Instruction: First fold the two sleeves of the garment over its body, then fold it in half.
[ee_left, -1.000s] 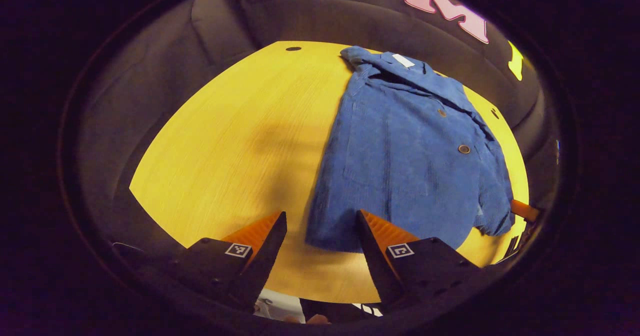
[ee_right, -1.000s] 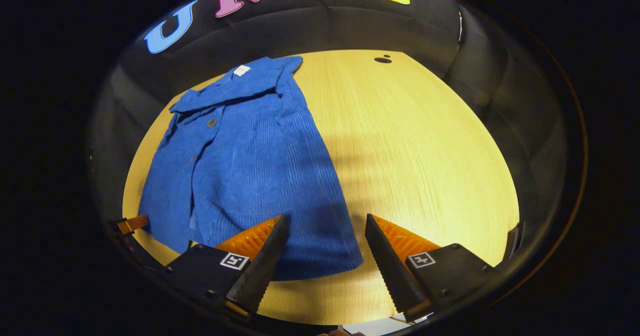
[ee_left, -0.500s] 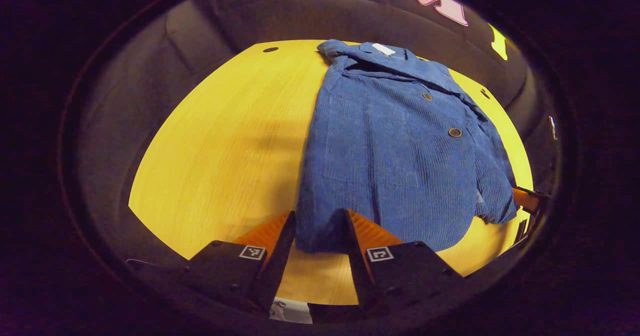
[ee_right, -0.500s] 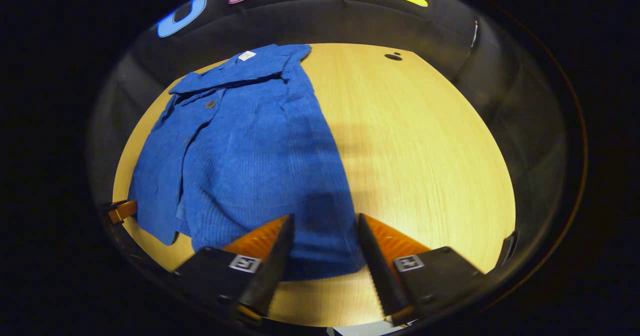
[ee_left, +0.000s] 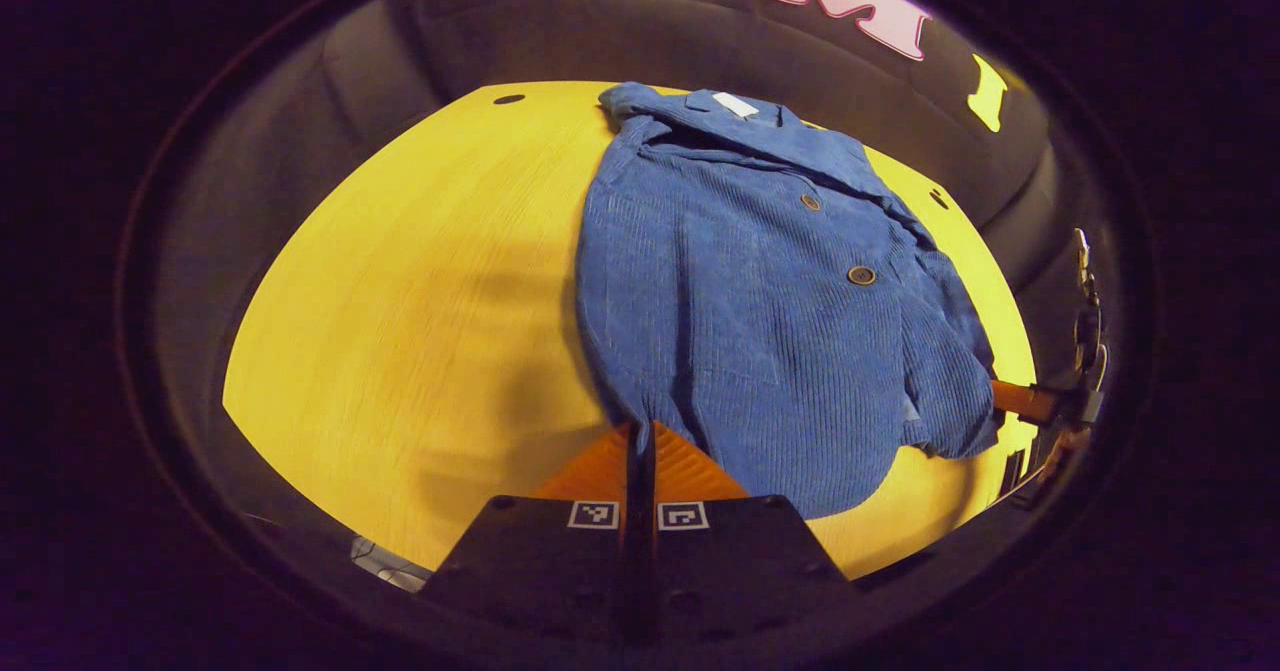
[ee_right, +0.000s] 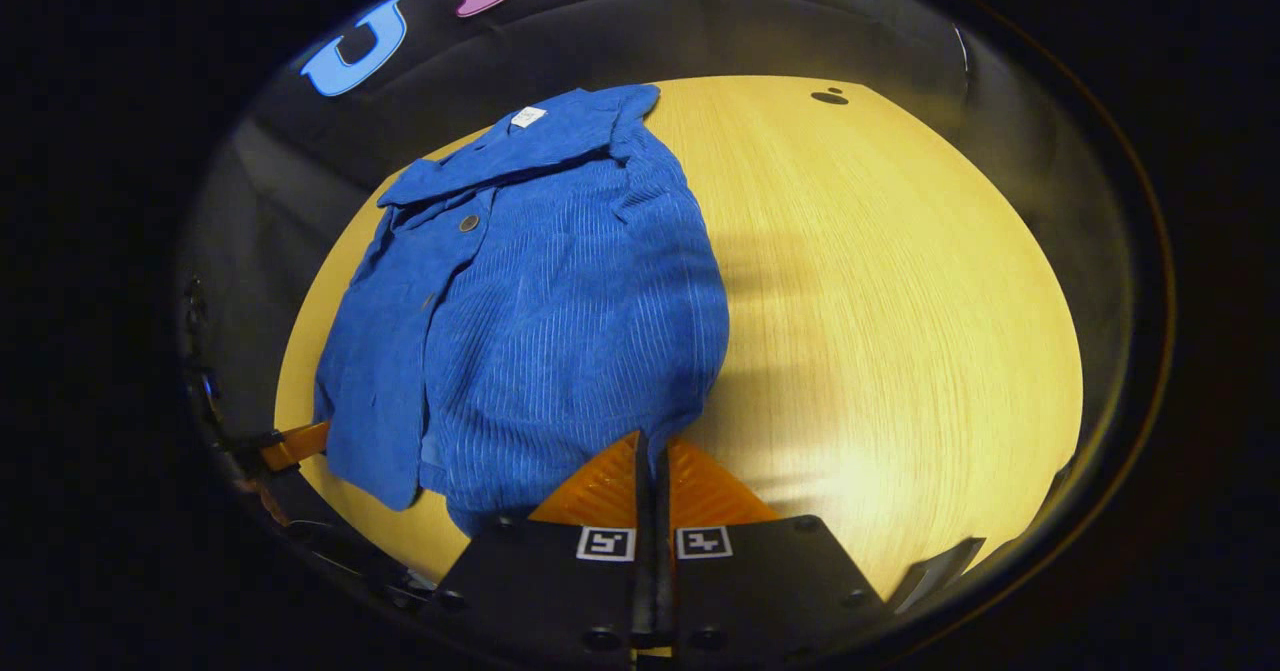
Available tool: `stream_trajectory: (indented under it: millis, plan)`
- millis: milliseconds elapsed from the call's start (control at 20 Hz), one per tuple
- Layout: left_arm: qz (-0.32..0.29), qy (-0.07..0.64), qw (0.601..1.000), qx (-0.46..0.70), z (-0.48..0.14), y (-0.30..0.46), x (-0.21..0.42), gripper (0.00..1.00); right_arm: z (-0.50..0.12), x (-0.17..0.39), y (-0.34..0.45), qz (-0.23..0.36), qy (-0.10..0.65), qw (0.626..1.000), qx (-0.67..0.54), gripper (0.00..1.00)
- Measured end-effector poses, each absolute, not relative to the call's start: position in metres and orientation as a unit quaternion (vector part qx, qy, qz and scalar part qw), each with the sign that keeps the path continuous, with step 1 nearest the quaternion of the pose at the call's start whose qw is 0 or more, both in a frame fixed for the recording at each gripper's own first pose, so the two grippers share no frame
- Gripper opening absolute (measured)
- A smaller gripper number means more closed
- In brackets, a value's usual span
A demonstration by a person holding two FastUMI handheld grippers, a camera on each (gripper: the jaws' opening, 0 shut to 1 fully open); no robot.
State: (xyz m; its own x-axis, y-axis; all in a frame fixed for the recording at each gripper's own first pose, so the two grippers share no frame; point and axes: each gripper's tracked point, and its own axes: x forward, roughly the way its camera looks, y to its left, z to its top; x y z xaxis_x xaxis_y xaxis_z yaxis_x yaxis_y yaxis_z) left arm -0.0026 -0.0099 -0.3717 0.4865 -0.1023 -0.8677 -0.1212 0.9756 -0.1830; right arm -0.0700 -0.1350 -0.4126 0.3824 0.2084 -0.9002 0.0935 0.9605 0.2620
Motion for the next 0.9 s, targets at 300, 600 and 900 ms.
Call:
stream_trajectory:
  millis: [300,600,900]
  plan:
    - [-0.014,0.437,0.888,-0.141,-0.303,-0.011,0.047,0.0,-0.349,0.005,-0.129,0.051,0.485,0.86,0.151,0.01]
    - [-0.051,0.347,0.929,-0.121,-0.226,0.002,0.172,0.0,-0.293,0.153,-0.12,0.058,0.395,0.899,0.177,0.0]
    - [-0.032,0.18,0.98,-0.084,-0.169,0.071,0.375,0.0,-0.276,0.344,-0.132,0.005,0.28,0.948,0.151,0.01]
